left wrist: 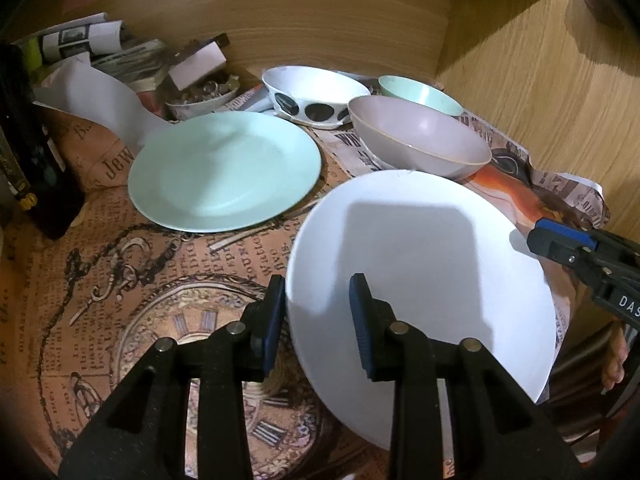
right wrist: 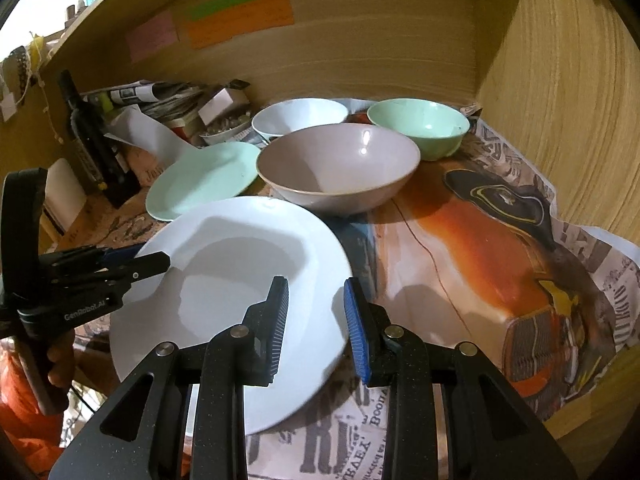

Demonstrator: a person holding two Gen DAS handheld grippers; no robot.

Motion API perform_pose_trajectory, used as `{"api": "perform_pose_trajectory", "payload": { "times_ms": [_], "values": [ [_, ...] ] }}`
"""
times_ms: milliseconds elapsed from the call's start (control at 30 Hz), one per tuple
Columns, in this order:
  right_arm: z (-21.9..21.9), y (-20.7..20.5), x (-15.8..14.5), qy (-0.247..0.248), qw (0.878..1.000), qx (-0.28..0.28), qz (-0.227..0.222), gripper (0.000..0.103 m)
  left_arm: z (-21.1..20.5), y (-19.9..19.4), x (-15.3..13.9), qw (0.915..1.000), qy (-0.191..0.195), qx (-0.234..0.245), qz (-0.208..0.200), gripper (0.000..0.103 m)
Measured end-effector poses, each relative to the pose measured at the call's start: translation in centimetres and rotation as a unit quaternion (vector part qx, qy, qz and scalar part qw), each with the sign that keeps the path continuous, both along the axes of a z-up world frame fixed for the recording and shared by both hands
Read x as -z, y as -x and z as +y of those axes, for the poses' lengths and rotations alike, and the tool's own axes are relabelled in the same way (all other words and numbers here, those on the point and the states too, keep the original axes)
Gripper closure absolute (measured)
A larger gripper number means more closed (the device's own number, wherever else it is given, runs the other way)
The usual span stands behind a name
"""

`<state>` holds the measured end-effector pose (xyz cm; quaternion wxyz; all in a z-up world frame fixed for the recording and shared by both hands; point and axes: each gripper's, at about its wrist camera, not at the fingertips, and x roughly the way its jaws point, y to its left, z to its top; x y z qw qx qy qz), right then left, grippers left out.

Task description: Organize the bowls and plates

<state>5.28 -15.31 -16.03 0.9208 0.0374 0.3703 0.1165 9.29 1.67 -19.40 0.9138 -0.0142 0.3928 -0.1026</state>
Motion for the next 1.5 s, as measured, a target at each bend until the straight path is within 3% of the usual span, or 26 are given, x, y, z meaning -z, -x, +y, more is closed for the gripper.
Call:
{"api": "perform_pose_trajectory", "payload": {
  "times_ms": [333, 633, 733, 900, 1133, 1500],
  "values": [
    [1.5, -1.0, -3.1, -0.041, 0.998, -0.032, -0.031, 0.075, 3.4, 1.5, -3.6, 0.9973, 0.012, -0.044, -0.058, 0.053],
    [4.4, -3.3, -5.9, -0.044, 0.994, -0.075, -0.067, 0.065, 8.4, 2.8, -7.6, 0.9848, 0.028, -0.112, -0.129, 0.045],
    [5.3, -4.6, -6.5, -0.044, 0.993, -0.088, -0.07, 0.057, 9.8, 2.7, -8.3, 0.981, 0.029, -0.13, -0.141, 0.044],
    [6.4, -7.1, -7.4, -0.047, 0.991, -0.107, -0.067, 0.056, 12.0, 2.0, -9.3, 0.9763, 0.038, -0.149, -0.152, 0.038],
    [9.1, -11.5, -7.1, -0.012, 0.99, -0.135, -0.036, 0.056, 14.6, -1.2, -8.9, 0.9774, 0.063, -0.162, -0.121, 0.036],
    [11.9, -18.8, -2.5, 0.026, 0.983, -0.162, 0.079, 0.056, 16.7, -8.2, -4.6, 0.9807, 0.076, -0.178, -0.023, 0.036]
  ]
}}
